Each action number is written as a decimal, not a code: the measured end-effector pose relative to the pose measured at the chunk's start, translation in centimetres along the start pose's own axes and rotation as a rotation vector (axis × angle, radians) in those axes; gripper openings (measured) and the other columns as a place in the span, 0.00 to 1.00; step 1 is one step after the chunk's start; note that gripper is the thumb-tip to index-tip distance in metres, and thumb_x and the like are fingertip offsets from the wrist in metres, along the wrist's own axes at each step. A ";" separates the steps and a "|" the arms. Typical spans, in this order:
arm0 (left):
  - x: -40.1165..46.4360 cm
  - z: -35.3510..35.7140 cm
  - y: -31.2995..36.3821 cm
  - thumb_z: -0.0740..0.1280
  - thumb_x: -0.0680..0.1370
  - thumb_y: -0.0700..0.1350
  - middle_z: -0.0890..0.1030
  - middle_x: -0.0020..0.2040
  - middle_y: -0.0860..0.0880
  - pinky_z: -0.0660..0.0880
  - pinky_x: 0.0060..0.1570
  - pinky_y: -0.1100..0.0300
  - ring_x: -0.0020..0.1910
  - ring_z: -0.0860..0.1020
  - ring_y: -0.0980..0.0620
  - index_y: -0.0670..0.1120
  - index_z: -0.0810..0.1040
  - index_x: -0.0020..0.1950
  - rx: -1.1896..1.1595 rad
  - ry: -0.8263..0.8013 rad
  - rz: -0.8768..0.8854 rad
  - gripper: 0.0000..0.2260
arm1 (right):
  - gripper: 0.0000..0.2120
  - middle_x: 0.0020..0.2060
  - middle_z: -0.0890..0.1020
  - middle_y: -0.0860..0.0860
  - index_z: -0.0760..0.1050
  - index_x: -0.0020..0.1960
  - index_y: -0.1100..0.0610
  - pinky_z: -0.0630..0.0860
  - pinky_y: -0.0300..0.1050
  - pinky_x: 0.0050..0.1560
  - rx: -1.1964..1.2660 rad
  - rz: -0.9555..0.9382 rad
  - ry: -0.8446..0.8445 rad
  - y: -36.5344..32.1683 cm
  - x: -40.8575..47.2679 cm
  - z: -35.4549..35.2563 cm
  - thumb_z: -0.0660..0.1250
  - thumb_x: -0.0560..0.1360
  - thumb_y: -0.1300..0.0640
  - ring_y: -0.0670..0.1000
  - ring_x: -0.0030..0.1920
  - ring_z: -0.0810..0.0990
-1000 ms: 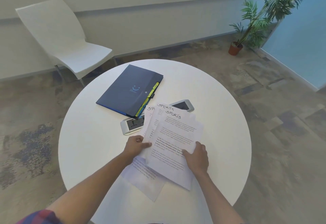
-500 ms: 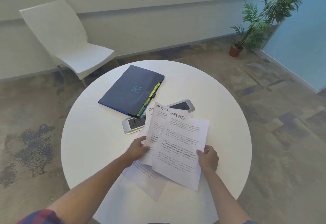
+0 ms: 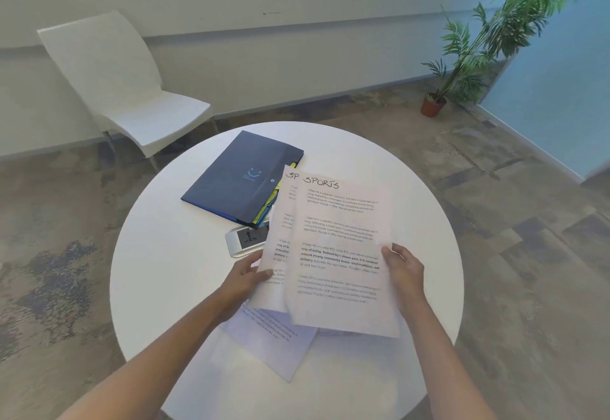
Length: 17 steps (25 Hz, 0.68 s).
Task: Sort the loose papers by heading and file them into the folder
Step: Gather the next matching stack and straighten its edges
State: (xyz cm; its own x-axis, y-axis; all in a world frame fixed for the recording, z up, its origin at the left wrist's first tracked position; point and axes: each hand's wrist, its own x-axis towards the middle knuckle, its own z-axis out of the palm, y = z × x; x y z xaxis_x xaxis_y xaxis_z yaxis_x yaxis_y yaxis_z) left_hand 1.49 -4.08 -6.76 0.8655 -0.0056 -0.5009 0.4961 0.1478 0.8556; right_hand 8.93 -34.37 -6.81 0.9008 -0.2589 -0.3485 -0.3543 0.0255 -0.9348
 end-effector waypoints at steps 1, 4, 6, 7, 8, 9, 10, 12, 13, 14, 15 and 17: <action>-0.5 0.3 0.3 0.65 0.80 0.35 0.85 0.56 0.47 0.80 0.53 0.45 0.52 0.84 0.43 0.53 0.76 0.64 -0.009 -0.026 0.018 0.17 | 0.05 0.46 0.84 0.53 0.81 0.52 0.61 0.78 0.47 0.51 0.029 0.020 -0.032 -0.2 -0.1 0.4 0.69 0.78 0.61 0.53 0.46 0.80; -2.1 1.0 1.3 0.64 0.80 0.35 0.85 0.56 0.46 0.80 0.52 0.46 0.54 0.84 0.43 0.54 0.76 0.63 -0.014 -0.079 0.058 0.17 | 0.03 0.45 0.85 0.56 0.78 0.52 0.58 0.82 0.47 0.46 0.144 0.094 -0.091 -1.2 -0.7 1.5 0.68 0.78 0.62 0.53 0.42 0.83; -2.9 1.2 1.7 0.65 0.79 0.36 0.85 0.55 0.47 0.80 0.49 0.48 0.53 0.84 0.44 0.55 0.76 0.63 0.029 -0.096 0.077 0.17 | 0.08 0.45 0.84 0.57 0.75 0.56 0.57 0.82 0.47 0.43 0.214 0.119 -0.092 -1.9 -1.3 2.1 0.69 0.77 0.63 0.54 0.40 0.83; -3.2 1.1 1.8 0.66 0.79 0.37 0.85 0.55 0.48 0.80 0.48 0.49 0.53 0.84 0.45 0.55 0.76 0.63 0.064 -0.098 0.079 0.17 | 0.11 0.46 0.84 0.57 0.74 0.58 0.57 0.82 0.49 0.46 0.244 0.116 -0.092 -2.1 -1.6 2.3 0.70 0.77 0.63 0.55 0.41 0.83; -3.4 1.0 1.9 0.65 0.78 0.36 0.85 0.55 0.49 0.80 0.48 0.50 0.54 0.83 0.46 0.54 0.77 0.63 0.090 -0.103 0.081 0.18 | 0.13 0.47 0.84 0.58 0.74 0.59 0.56 0.81 0.51 0.48 0.266 0.099 -0.092 -2.3 -1.9 2.5 0.71 0.76 0.64 0.57 0.42 0.83; -3.5 0.9 2.0 0.62 0.77 0.35 0.85 0.56 0.49 0.80 0.52 0.48 0.56 0.82 0.46 0.53 0.78 0.63 0.095 -0.108 0.083 0.20 | 0.14 0.47 0.84 0.58 0.75 0.59 0.56 0.81 0.52 0.50 0.276 0.076 -0.091 -2.5 -2.2 2.6 0.71 0.76 0.65 0.57 0.43 0.83; -3.6 0.8 2.2 0.60 0.74 0.35 0.84 0.58 0.49 0.79 0.56 0.46 0.59 0.81 0.45 0.52 0.78 0.63 0.081 -0.116 0.085 0.22 | 0.13 0.47 0.85 0.57 0.76 0.58 0.56 0.80 0.52 0.52 0.273 0.052 -0.091 -2.7 -2.5 2.8 0.70 0.76 0.65 0.56 0.44 0.83; -3.8 1.0 3.1 0.59 0.72 0.40 0.83 0.61 0.46 0.75 0.60 0.45 0.61 0.80 0.44 0.49 0.79 0.64 -0.029 -0.128 0.090 0.22 | 0.08 0.47 0.86 0.57 0.80 0.55 0.60 0.81 0.52 0.54 0.247 0.017 -0.106 -2.9 -3.1 3.0 0.70 0.76 0.66 0.56 0.44 0.83; -3.9 1.2 3.8 0.59 0.75 0.44 0.83 0.60 0.45 0.75 0.60 0.44 0.59 0.80 0.44 0.48 0.79 0.64 -0.113 -0.129 0.095 0.19 | 0.08 0.48 0.86 0.58 0.81 0.55 0.62 0.81 0.53 0.54 0.238 0.003 -0.121 -3.0 -3.3 3.1 0.69 0.76 0.65 0.56 0.45 0.84; -3.8 1.4 4.4 0.58 0.79 0.47 0.83 0.60 0.44 0.75 0.59 0.44 0.58 0.81 0.43 0.48 0.79 0.64 -0.179 -0.126 0.101 0.17 | 0.09 0.48 0.86 0.59 0.81 0.56 0.63 0.81 0.53 0.54 0.236 -0.004 -0.134 -3.0 -3.5 3.2 0.69 0.76 0.65 0.57 0.46 0.84; -3.6 1.5 5.1 0.58 0.80 0.49 0.83 0.59 0.43 0.75 0.59 0.44 0.57 0.82 0.43 0.47 0.78 0.65 -0.211 -0.123 0.113 0.17 | 0.09 0.48 0.86 0.59 0.81 0.56 0.63 0.81 0.53 0.54 0.238 -0.007 -0.143 -3.0 -3.8 3.4 0.69 0.76 0.65 0.57 0.46 0.84; -2.7 1.6 6.0 0.63 0.80 0.48 0.83 0.60 0.43 0.79 0.56 0.45 0.57 0.82 0.41 0.45 0.77 0.66 -0.162 -0.103 0.141 0.16 | 0.08 0.47 0.87 0.58 0.81 0.56 0.63 0.82 0.52 0.51 0.228 -0.023 -0.163 -3.0 -4.5 3.6 0.69 0.77 0.65 0.57 0.44 0.84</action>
State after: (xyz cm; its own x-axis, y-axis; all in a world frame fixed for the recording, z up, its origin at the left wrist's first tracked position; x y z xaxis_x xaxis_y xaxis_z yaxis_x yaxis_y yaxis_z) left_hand 2.22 -4.79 -0.07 0.9322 -0.0736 -0.3545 0.3592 0.3110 0.8799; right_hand 6.82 -29.76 -2.71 0.9431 -0.1037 -0.3159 -0.2840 0.2431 -0.9275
